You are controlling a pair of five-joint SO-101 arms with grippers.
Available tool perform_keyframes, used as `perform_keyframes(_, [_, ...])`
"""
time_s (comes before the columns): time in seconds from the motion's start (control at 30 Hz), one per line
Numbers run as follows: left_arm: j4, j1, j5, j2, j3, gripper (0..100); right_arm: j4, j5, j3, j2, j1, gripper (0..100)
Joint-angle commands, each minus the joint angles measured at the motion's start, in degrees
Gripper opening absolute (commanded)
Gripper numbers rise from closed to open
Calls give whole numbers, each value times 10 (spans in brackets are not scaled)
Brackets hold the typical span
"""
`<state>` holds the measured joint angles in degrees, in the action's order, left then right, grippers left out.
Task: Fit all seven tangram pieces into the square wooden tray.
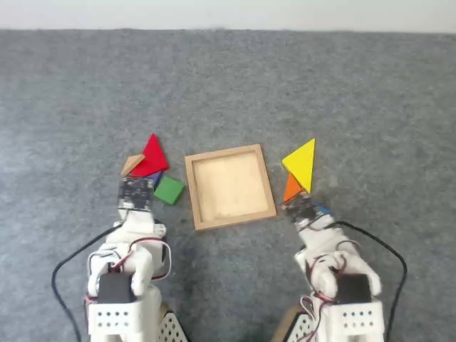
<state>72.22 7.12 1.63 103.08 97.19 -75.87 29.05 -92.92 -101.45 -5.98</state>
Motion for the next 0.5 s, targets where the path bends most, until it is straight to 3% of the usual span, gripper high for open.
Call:
perform_keyframes(0.0, [-26,-30,61,11,-22,15,-7,3,108,-21,20,9])
perform_keyframes(0.13, [-101,-12,123,11,-7,16,-14,-56,264,-10,19,10])
perform_keyframes(0.23, [-104,4,148,11,-8,16,-12,-93,354,59,18,30])
perform_keyframes(0.47, [-58,8,151,11,-8,16,-13,-227,522,448,-12,159])
